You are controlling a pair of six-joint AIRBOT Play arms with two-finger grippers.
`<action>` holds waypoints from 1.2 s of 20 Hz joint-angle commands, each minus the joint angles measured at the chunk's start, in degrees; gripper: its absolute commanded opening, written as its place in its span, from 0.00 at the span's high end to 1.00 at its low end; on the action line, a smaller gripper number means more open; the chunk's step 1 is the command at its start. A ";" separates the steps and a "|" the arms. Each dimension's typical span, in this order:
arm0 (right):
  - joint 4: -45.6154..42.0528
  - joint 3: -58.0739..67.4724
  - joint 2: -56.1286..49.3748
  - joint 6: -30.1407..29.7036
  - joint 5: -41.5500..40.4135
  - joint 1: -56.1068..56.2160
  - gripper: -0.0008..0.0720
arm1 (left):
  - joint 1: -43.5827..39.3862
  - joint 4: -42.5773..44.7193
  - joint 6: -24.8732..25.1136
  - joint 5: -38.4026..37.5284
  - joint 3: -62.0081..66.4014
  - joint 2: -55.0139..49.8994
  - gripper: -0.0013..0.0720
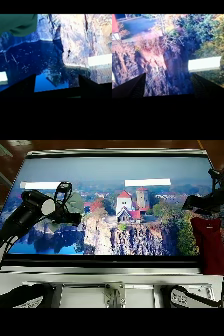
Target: Fold the shirts.
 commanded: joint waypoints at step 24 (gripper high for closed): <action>5.90 0.04 -0.02 0.20 0.00 0.04 0.05 | -0.26 -4.22 -3.87 4.94 -0.15 -0.94 0.16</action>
